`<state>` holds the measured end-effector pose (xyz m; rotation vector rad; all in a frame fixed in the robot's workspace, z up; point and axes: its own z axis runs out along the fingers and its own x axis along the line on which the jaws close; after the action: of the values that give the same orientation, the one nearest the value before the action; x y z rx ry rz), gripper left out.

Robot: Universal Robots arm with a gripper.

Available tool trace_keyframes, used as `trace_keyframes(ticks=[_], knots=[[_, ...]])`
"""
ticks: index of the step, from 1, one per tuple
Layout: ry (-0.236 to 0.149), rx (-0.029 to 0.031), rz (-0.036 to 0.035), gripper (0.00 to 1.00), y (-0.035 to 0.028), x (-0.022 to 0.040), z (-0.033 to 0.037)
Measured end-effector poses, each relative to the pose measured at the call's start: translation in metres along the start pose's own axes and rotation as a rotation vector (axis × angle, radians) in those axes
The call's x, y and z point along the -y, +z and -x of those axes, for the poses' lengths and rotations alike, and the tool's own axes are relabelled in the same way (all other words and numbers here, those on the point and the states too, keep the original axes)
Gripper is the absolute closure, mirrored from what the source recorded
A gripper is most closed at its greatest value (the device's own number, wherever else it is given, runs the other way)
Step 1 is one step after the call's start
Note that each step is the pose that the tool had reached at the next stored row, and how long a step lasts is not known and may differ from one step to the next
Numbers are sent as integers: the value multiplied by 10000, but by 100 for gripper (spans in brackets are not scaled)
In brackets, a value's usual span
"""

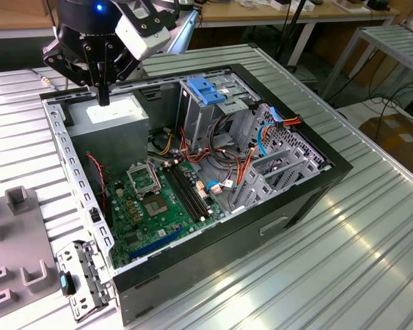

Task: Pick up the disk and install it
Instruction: 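Reach for the disk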

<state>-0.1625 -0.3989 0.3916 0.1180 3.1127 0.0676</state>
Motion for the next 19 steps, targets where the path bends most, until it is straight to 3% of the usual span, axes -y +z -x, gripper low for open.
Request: trace_keyframes(ticks=[19], knots=[[0, 0, 0, 89, -1, 5, -61]])
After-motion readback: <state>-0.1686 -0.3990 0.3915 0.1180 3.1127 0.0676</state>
